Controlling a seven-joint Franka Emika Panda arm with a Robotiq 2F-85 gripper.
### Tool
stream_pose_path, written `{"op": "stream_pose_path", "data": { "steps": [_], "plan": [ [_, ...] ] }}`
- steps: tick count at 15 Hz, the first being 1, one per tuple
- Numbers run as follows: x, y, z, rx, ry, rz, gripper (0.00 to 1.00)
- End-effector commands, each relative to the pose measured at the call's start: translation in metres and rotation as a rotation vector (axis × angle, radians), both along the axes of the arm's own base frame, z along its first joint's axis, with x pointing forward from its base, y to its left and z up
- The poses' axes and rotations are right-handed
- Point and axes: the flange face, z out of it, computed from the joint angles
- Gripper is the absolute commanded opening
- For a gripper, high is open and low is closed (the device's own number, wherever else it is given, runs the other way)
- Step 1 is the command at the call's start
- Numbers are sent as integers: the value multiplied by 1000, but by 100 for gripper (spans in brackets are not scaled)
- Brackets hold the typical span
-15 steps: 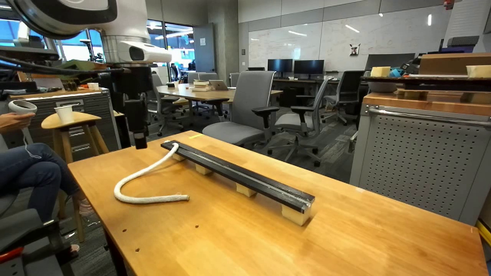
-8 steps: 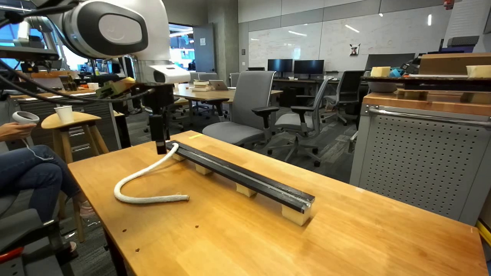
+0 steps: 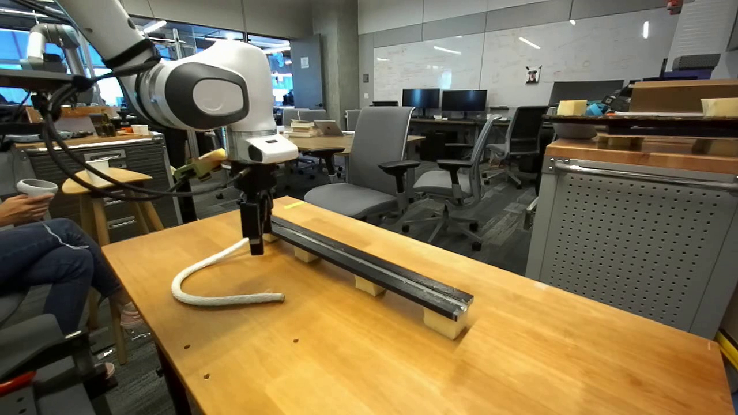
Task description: Put the rope in the groove then press down on the rope
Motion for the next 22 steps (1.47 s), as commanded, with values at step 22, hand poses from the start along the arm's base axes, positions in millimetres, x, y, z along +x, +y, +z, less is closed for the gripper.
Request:
{"op": "stream_pose_path", "data": {
  "steps": [22],
  "plan": [
    [20,-41,-46,-14,-7,-103,100]
  ]
}}
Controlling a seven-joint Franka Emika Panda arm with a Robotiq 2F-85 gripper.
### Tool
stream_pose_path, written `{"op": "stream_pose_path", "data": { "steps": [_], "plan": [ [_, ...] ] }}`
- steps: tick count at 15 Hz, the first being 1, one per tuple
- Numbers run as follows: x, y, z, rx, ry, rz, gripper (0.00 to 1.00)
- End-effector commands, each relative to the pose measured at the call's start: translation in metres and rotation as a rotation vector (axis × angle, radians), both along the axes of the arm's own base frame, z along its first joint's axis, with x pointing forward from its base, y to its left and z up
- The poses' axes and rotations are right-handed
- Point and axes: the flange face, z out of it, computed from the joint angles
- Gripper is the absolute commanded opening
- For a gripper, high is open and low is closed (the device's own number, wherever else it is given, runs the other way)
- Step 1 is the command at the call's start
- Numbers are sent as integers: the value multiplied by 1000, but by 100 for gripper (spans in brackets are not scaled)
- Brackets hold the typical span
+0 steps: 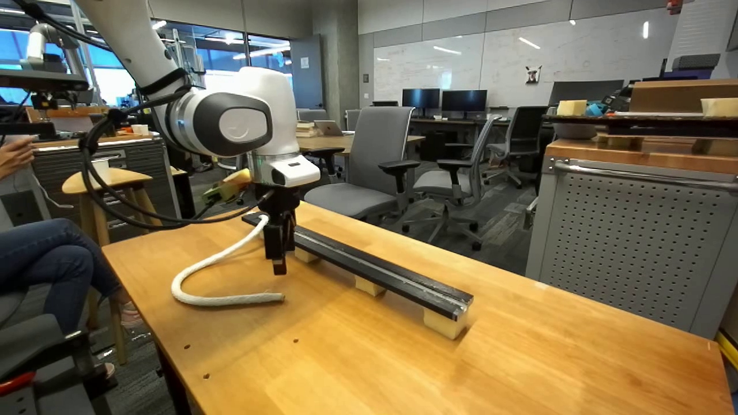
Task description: Put the rope in the groove then press down on the rope
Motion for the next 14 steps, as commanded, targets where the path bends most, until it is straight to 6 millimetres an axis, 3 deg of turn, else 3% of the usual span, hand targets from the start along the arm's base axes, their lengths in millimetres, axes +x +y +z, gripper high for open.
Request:
{"op": "stream_pose_path", "data": {
  "steps": [1,6,12,14],
  "plan": [
    [-2,-11,-16,1,11,-42,100],
    [-6,-15,-46,11,65,-50,100],
    [-11,-4,-71,24,124,-35,100],
    [-12,-3,-74,23,126,-31,74]
  ]
}}
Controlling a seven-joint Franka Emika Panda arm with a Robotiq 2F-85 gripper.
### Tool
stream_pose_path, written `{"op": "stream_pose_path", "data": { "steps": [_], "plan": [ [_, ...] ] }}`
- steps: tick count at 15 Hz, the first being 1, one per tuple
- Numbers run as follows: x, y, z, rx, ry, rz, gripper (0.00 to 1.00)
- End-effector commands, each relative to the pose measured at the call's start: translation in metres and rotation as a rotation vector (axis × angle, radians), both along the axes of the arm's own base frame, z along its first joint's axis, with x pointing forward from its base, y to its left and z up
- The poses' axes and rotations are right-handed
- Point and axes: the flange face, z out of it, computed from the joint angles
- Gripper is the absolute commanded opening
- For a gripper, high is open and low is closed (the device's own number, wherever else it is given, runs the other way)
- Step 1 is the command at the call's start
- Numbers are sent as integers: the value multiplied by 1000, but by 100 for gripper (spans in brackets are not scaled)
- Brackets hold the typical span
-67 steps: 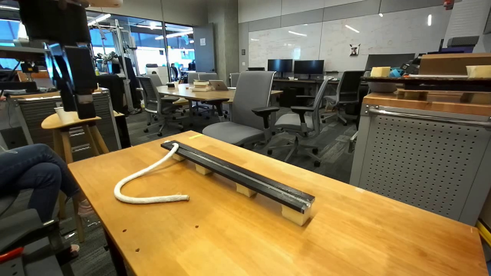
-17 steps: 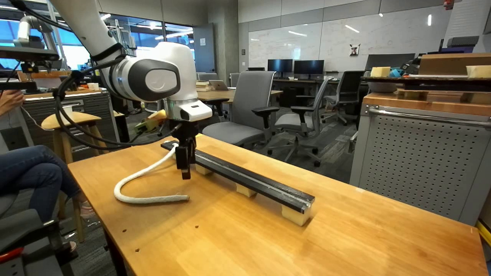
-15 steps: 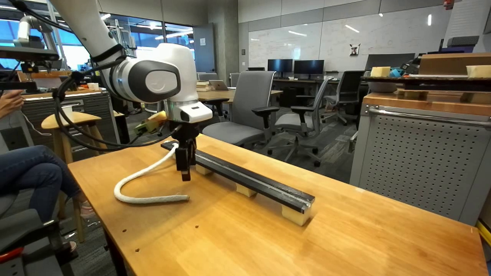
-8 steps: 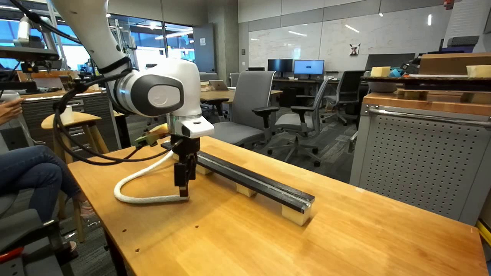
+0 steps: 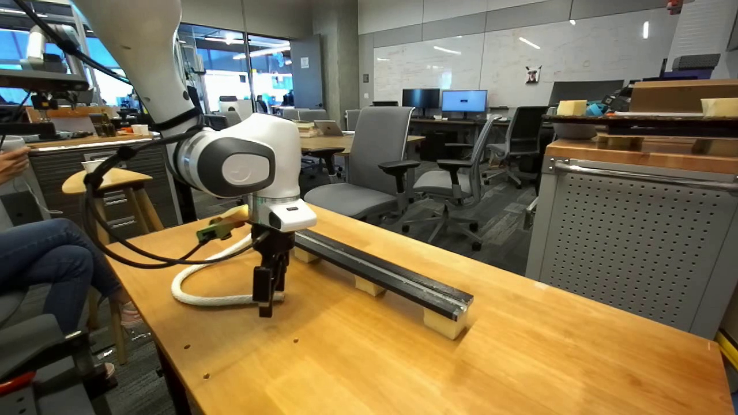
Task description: Put the rope in the groove then press down on the rope
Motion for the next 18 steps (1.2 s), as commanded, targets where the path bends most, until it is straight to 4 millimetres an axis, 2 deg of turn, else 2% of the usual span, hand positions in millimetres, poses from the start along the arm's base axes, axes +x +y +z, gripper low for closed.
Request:
{"op": "stream_pose_path", "data": {
  "steps": [1,4,9,11,13,18],
  "plan": [
    [6,4,-4,14,-8,7,68],
    [10,5,-1,12,-25,5,42],
    [11,6,3,21,-56,3,8],
    [8,2,2,44,-63,-9,3],
    [5,-6,1,64,-65,-30,8],
    [2,-34,10,83,-85,-94,7]
  ]
}}
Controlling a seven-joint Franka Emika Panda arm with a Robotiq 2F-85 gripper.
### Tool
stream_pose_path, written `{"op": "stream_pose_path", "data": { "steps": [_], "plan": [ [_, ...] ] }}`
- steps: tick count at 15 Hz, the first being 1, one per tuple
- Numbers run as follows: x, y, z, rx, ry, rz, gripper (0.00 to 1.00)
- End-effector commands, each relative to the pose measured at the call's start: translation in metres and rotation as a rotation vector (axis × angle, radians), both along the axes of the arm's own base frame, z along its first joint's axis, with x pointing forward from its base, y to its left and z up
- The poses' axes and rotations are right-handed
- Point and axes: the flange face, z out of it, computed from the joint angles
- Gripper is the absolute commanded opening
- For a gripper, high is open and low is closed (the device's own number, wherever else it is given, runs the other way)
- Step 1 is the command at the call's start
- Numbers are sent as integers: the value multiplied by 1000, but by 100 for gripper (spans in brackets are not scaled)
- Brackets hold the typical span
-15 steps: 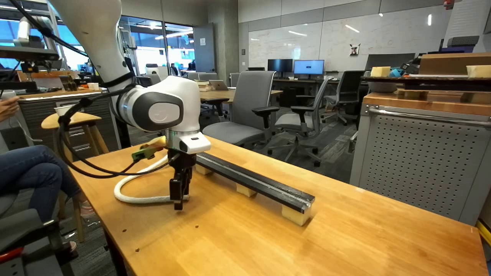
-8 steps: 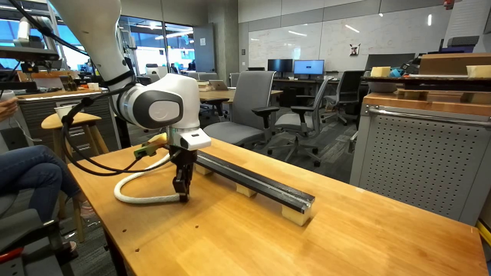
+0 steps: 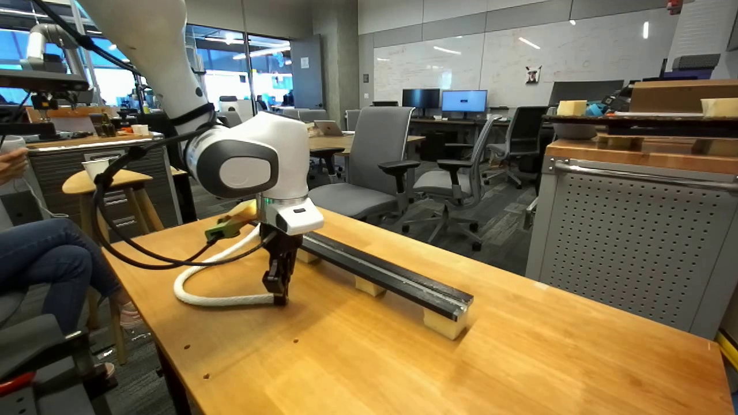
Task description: Put the rope in the groove then press down on the rope
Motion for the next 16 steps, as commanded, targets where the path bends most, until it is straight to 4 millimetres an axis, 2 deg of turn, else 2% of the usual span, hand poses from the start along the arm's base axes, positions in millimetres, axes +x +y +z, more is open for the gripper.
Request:
{"op": "stream_pose_path", "data": {
  "steps": [1,5,8,12,16],
  "plan": [
    [-8,-27,9,3,-30,-39,7],
    [-10,-55,25,-23,-34,-86,7],
    [-3,-70,49,-43,-61,-129,7],
    [13,-81,99,-100,-142,-188,7],
    [28,-80,147,-179,-189,-229,7]
  ]
}}
